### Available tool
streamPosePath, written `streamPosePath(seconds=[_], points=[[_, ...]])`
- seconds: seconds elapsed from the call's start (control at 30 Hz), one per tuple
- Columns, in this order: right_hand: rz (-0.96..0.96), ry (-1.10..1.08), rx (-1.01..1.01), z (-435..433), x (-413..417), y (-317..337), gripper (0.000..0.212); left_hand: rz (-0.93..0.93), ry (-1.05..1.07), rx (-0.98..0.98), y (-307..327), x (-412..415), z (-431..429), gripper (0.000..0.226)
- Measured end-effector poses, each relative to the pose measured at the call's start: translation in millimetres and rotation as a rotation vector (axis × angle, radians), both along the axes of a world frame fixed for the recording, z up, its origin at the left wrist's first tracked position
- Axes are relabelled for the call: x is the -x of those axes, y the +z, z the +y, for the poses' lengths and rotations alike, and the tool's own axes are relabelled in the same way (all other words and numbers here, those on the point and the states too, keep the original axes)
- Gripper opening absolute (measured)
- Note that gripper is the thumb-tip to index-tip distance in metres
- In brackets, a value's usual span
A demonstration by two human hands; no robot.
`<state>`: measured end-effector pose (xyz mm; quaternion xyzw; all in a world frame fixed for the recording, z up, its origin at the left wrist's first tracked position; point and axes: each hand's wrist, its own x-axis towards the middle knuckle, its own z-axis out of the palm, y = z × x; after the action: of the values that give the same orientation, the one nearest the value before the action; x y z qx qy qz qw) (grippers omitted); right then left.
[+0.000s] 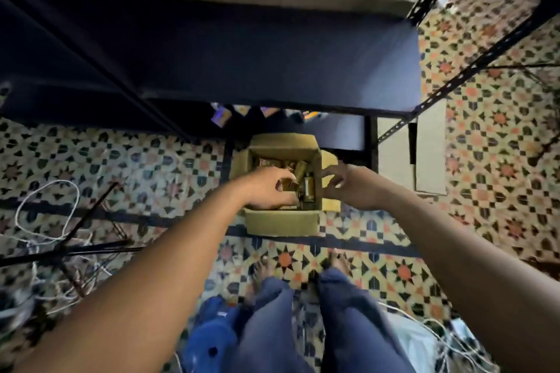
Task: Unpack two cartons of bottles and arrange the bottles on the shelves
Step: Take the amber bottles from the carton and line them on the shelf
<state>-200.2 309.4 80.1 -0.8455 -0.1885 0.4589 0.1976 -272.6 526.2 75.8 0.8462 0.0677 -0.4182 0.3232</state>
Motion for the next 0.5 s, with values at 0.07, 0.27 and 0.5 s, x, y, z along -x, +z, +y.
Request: streamPosePath(seconds=[0.07,0.27,0.5], points=[[0.018,-0.019,0.012,-2,2,-43,0.041,0.045,0.103,0.023,-47,11,0,0.064],[0.068,0.003,0.040,-13,7,-216,0.044,0.115,0.255,0.009,-212,37,7,0.068],[0.067,-0.126,-0.038,0,2,-412,0.027,0.034,0.393,-0.057,-400,34,9,0.058]])
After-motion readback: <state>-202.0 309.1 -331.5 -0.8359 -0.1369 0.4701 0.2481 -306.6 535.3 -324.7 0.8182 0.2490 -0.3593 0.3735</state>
